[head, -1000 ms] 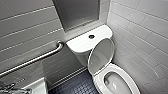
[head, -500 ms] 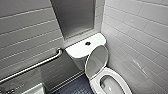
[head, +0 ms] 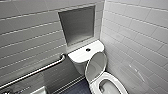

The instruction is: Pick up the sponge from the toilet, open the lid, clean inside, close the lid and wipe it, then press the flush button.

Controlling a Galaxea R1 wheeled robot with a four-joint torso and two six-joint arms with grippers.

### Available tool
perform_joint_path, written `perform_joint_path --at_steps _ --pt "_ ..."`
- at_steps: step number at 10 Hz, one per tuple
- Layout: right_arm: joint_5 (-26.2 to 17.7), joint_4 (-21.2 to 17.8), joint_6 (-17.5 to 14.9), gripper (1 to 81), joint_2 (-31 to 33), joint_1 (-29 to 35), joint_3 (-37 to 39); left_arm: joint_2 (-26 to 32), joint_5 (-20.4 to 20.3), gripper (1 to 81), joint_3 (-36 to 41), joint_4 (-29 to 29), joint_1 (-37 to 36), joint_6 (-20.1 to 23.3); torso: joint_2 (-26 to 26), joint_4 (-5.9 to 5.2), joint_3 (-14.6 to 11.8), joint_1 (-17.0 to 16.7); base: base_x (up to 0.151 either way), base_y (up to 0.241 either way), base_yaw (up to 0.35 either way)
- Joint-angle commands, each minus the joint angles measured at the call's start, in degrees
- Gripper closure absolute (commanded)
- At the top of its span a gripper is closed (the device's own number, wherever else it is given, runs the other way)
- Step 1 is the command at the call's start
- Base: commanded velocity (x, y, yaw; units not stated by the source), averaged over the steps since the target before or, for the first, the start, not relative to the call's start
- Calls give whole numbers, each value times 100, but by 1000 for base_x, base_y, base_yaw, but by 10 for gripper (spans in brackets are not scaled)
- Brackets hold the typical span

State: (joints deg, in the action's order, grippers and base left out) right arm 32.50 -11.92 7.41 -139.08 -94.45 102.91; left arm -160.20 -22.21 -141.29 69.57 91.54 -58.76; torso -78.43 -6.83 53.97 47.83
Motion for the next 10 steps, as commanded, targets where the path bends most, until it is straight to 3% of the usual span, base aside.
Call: perform_joint_path --at_steps 1,2,3,5,7,10 --pt "-789 463 6 811 -307 -123 500 -74 200 10 -320 65 150 -13 562 0 2 -362 0 0 0" --pt "-858 506 6 811 -447 -131 667 -127 208 10 -417 57 150 -13 748 0 -24 -483 0 0 0" --pt "-981 568 5 811 -526 -132 781 -197 226 10 -521 57 150 -22 402 0 -33 -260 0 0 0" --pt "-1508 551 23 811 -710 -96 1070 -382 226 10 -848 -40 150 -57 584 0 -33 -382 0 0 0" --pt "-2020 498 67 811 -1116 -79 1819 -540 226 10 -1235 -286 150 -136 634 0 -35 -419 0 0 0" --pt "-2301 568 24 811 -2047 -123 3357 -567 235 10 -1437 -532 53 -145 632 0 -35 -422 0 0 0"
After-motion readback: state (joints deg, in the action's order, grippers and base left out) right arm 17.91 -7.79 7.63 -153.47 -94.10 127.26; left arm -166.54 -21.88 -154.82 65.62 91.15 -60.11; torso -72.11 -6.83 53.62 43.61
